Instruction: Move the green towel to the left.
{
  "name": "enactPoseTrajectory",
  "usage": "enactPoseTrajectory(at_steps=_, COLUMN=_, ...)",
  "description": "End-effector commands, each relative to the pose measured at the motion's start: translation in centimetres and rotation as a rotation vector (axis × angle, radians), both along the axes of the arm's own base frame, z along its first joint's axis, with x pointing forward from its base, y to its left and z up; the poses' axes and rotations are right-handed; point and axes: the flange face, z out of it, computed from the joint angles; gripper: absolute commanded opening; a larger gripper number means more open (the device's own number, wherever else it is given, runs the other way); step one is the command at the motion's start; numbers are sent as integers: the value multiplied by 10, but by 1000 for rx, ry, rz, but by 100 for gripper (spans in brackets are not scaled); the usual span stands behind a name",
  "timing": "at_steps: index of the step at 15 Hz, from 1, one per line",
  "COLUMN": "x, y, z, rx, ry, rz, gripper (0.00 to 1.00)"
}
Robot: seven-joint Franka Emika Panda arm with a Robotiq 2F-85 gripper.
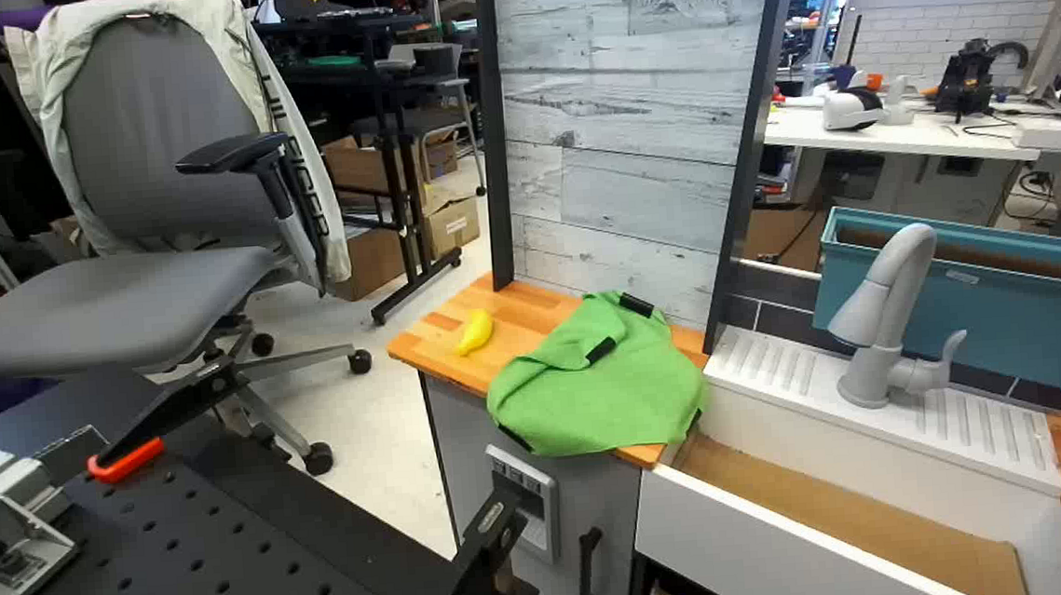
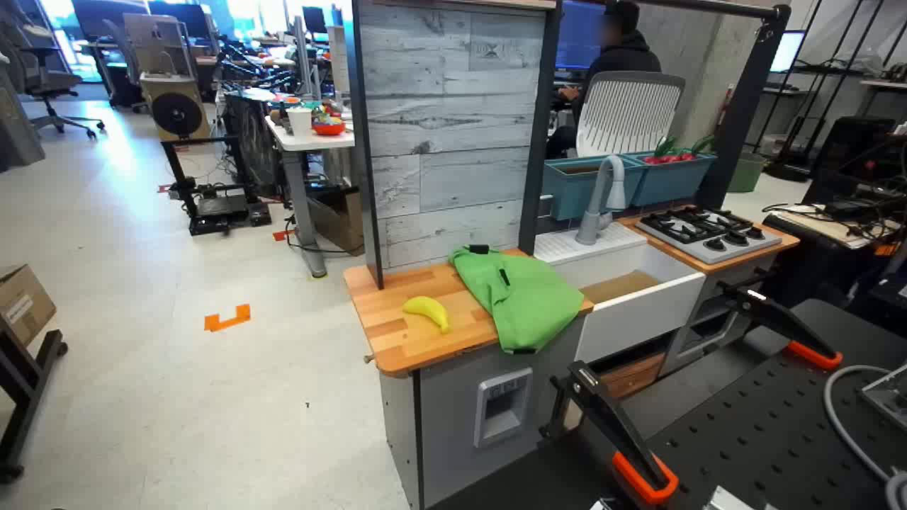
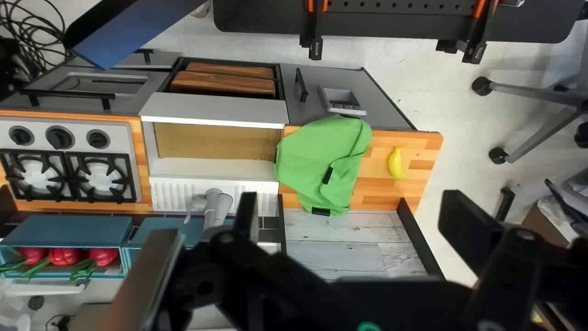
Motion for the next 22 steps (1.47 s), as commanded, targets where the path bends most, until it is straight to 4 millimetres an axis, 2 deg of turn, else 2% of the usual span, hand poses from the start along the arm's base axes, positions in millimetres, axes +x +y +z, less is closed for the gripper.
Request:
enactPoseTrajectory(at_steps=1, x=0, y=0, z=1, rx=0, ry=1, rz=0, gripper=100)
enactPoseTrajectory(at_steps=6, x=5, y=2, z=-4, rx=-5, ry=-1, rz=-3, gripper=100)
enactPoseTrajectory(at_steps=11, x=29, y=11, z=-32, rx=-16, ry=-5, rz=-33, gripper=100)
enactPoseTrajectory(at_steps=15, x=66, y=32, z=-67, rx=-41, ry=-11, rz=-48, gripper=100)
enactPoseTrajectory(at_steps=22, x=149, y=70, z=-116, rx=-16, ry=17, rz=-76, gripper=100)
